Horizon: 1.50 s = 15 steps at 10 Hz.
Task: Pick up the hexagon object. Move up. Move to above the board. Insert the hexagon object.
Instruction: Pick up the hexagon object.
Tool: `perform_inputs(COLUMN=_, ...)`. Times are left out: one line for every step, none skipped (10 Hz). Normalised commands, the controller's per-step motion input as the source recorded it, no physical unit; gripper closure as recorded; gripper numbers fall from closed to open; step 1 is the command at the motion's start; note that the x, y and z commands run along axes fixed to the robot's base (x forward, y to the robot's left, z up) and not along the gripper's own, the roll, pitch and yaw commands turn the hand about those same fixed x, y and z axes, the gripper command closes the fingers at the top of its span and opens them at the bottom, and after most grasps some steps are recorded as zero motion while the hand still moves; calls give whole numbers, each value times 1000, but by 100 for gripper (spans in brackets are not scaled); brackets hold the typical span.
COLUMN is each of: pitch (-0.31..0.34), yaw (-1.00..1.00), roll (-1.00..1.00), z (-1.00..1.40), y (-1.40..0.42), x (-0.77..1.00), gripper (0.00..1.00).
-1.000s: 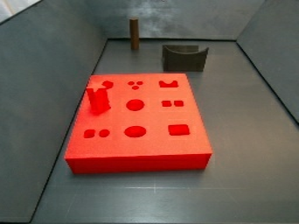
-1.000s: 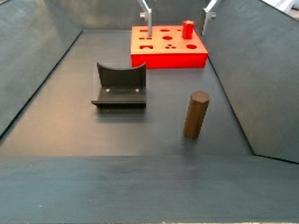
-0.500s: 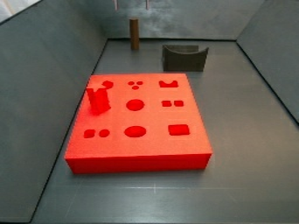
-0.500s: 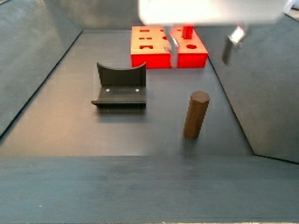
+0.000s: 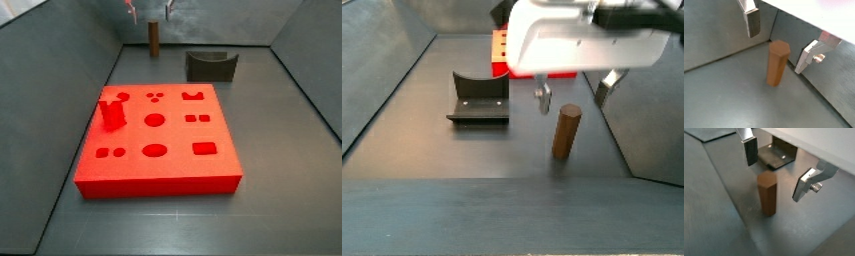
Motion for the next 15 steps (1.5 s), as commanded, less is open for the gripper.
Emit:
perform_inputs(pitch=-121, yaw=163, roll=-30, z=-969, y=323, x=149, gripper=0)
perform_inputs(pitch=-113, yaw=186, roll=-14, z=-1000, y=309, x=74, gripper=0)
perform_inputs(pitch=-139, yaw=123, roll=-101, z=-680, y=209, x=0, gripper=0)
perform_inputs(pitch=-10, yaw=0, roll=-1, z=0, y=0, x=0, gripper=0)
perform_inputs(pitch=0, yaw=0, roll=7, z=0, y=0, x=0, gripper=0)
perform_inputs(pitch=0, yaw=0, roll=0, z=0, y=0, x=0, gripper=0)
perform_inputs(pitch=0, yaw=0, roll=0, z=0, y=0, x=0, gripper=100)
perform_inputs(pitch=0, yaw=0, roll=0, z=0, y=0, x=0, gripper=100)
perform_inputs(pitch=0, yaw=0, roll=0, z=0, y=0, x=0, gripper=100)
perform_inputs(pitch=0, yaw=0, roll=0, z=0, y=0, x=0, gripper=100)
perform_inputs(pitch=0, yaw=0, roll=0, z=0, y=0, x=0, gripper=100)
perform_inputs(pitch=0, yaw=0, roll=0, z=0, y=0, x=0, gripper=100)
perform_inputs(pitch=0, yaw=0, roll=0, z=0, y=0, x=0, gripper=100)
perform_inputs(pitch=0, yaw=0, roll=0, z=0, y=0, x=0, gripper=100)
perform_inputs(pitch=0, yaw=0, roll=0, z=0, y=0, x=0, gripper=100)
